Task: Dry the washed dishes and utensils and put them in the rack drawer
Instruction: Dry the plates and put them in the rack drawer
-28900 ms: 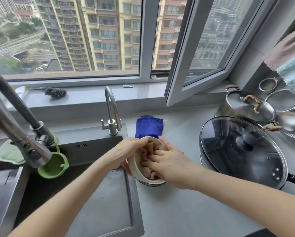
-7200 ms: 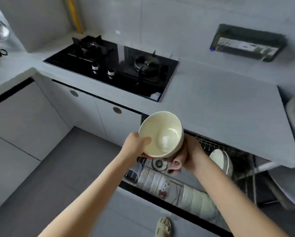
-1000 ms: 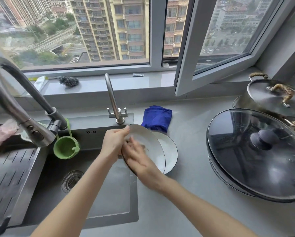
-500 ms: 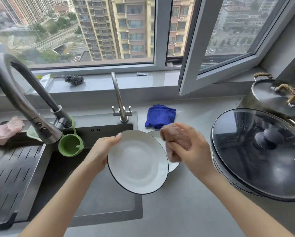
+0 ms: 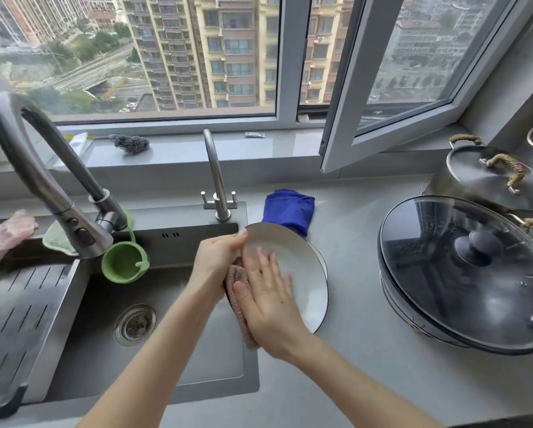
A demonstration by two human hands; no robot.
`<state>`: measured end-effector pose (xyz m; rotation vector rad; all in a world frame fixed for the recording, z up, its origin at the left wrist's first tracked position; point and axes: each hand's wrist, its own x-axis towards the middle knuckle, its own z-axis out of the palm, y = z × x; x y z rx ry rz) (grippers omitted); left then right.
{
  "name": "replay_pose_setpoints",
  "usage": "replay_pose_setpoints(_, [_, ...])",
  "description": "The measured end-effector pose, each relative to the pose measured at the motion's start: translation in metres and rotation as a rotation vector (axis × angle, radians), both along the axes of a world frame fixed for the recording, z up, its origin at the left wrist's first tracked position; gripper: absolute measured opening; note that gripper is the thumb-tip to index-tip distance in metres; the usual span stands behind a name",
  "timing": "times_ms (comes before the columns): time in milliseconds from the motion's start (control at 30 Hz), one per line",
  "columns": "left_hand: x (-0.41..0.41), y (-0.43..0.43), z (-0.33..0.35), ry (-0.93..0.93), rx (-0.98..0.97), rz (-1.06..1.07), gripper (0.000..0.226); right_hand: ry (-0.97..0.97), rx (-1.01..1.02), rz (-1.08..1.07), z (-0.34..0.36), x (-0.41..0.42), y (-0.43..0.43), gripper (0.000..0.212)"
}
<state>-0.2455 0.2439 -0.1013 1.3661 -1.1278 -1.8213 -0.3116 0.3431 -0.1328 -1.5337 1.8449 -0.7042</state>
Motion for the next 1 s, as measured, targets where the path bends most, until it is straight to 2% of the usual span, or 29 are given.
replay_pose_setpoints(100, [0.016, -0.006, 0.002, 0.009, 0.171, -0.047, 0.032, 0.085, -0.08, 0.21, 0.008, -0.013, 0.024, 0.06])
replay_pose_setpoints(167, [0.029, -0.01, -0.003, -0.011, 0.186, -0.109, 0.034, 0.327, -0.169, 0.306, -0.004, -0.041, 0.04, 0.056])
replay_pose_setpoints(233, [0.038, -0.01, -0.009, -0.04, 0.165, -0.158, 0.034, 0.686, -0.24, 0.275, -0.019, -0.07, 0.041, 0.048])
replay_pose_setpoints(267, [0.04, -0.009, -0.012, -0.044, 0.164, -0.186, 0.034, 0.766, -0.264, 0.189, -0.027, -0.084, 0.033, 0.047])
replay_pose_setpoints(300, [0.042, -0.007, -0.015, -0.039, 0.176, -0.205, 0.034, 0.746, -0.29, 0.076, -0.029, -0.093, 0.023, 0.047])
replay_pose_setpoints(333, [0.043, -0.006, -0.017, -0.032, 0.199, -0.22, 0.033, 0.619, -0.286, -0.06, -0.024, -0.099, 0.013, 0.046])
replay_pose_setpoints(367, [0.046, -0.004, -0.018, -0.023, 0.227, -0.233, 0.033, 0.396, -0.266, -0.218, -0.016, -0.104, 0.003, 0.042])
replay_pose_setpoints(433, [0.051, -0.002, -0.019, 0.025, 0.288, -0.256, 0.034, -0.281, -0.198, -0.424, 0.003, -0.12, -0.007, 0.033])
replay_pose_setpoints(467, [0.053, -0.002, -0.019, 0.065, 0.309, -0.266, 0.036, -0.574, -0.187, -0.42, 0.01, -0.126, -0.006, 0.035])
replay_pose_setpoints(500, [0.054, -0.002, -0.019, 0.112, 0.307, -0.277, 0.036, -0.78, -0.186, -0.367, 0.017, -0.127, 0.001, 0.042])
replay_pose_setpoints(567, [0.051, -0.002, -0.017, 0.138, 0.213, -0.288, 0.031, -1.038, -0.15, -0.176, 0.033, -0.121, 0.01, 0.057])
replay_pose_setpoints(600, [0.048, -0.003, -0.015, 0.099, 0.153, -0.289, 0.028, -1.068, -0.103, -0.093, 0.038, -0.115, 0.009, 0.06])
replay_pose_setpoints(633, [0.044, -0.002, -0.013, 0.043, 0.103, -0.297, 0.027, -1.007, -0.049, -0.05, 0.043, -0.108, 0.005, 0.056])
replay_pose_setpoints(667, [0.04, -0.001, -0.009, -0.007, 0.06, -0.322, 0.026, -0.873, 0.007, -0.049, 0.043, -0.104, -0.001, 0.047])
replay_pose_setpoints(700, [0.037, 0.0, -0.006, -0.043, 0.021, -0.346, 0.026, -0.746, 0.056, -0.057, 0.044, -0.101, -0.008, 0.047])
replay_pose_setpoints(767, [0.032, -0.001, -0.002, -0.094, -0.049, -0.341, 0.025, -0.613, 0.118, -0.073, 0.037, -0.099, -0.018, 0.066])
replay_pose_setpoints(833, [0.028, -0.002, 0.003, -0.139, -0.117, -0.291, 0.024, -0.611, 0.151, -0.099, 0.027, -0.101, -0.024, 0.072])
replay_pose_setpoints(1000, [0.018, -0.003, 0.009, -0.109, -0.082, -0.218, 0.019, -0.683, 0.271, -0.22, 0.035, -0.11, -0.026, 0.041])
